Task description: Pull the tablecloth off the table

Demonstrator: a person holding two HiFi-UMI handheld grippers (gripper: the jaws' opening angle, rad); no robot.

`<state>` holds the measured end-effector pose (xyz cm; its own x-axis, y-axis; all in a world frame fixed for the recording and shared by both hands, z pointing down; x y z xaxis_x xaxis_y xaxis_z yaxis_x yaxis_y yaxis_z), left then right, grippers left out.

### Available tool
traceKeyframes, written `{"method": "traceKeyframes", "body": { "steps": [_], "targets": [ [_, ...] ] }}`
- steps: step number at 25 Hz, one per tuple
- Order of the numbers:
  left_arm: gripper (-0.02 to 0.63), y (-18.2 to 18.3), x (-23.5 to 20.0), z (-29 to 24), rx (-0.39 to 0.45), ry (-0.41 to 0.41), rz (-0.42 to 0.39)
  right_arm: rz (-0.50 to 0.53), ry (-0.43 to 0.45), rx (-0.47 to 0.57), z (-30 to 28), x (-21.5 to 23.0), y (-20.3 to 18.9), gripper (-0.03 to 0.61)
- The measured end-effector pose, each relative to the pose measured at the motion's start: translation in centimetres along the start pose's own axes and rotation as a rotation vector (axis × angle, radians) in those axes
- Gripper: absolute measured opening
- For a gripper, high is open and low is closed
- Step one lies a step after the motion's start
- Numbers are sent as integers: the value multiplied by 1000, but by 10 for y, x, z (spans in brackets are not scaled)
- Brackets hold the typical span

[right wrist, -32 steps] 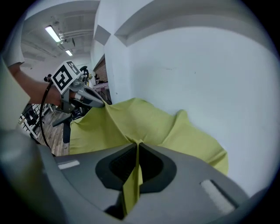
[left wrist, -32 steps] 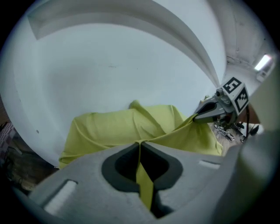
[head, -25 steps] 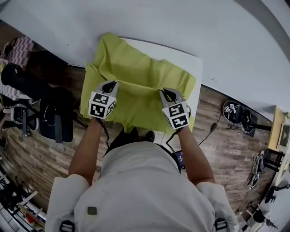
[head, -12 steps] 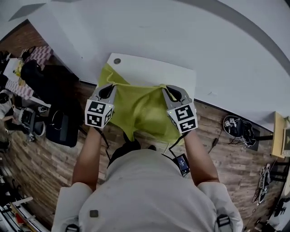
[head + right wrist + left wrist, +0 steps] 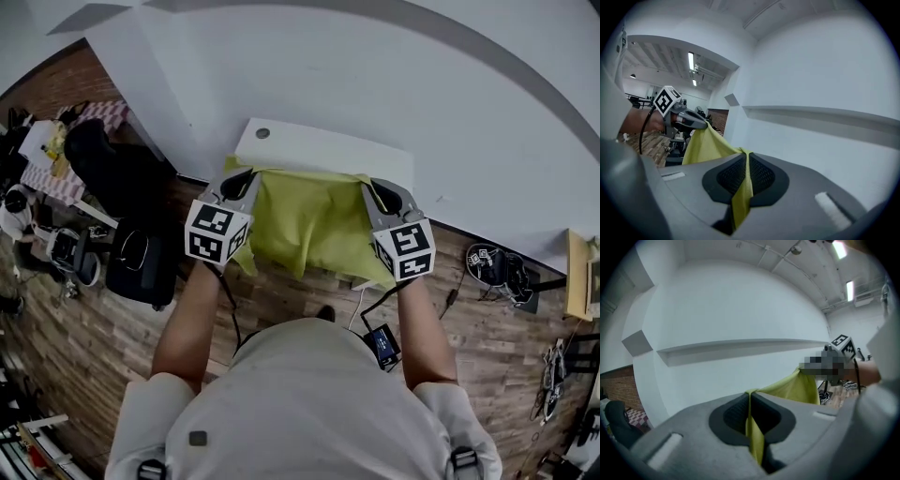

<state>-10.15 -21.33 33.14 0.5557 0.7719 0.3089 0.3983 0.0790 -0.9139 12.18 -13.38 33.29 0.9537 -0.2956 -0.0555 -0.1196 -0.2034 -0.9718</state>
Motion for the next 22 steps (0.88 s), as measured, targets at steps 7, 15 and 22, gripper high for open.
{"method": "traceKeyframes", "body": {
  "steps": [7,15,22],
  "targets": [
    [3,8,-9,86,77,-67,-8,-24,-74,64,38,-76,26,17],
    [3,13,-1,139,143,-114,-15,-43,-110,99,82,-128,39,17],
    [3,19,16,167,177,-103,-8,-53,-77,136,110,-150,50,17]
  ]
}}
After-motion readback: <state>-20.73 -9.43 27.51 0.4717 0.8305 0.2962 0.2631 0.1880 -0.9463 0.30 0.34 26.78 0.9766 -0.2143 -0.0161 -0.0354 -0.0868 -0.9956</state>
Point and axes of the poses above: the fingertips, and each gripper's own axes: z backward along the fingers, x to its right, y out of its top, the point moved 4 cm from there along z, backward along the fingers, and after that the axes turned 10 degrees about -z, right-handed, at the moved point
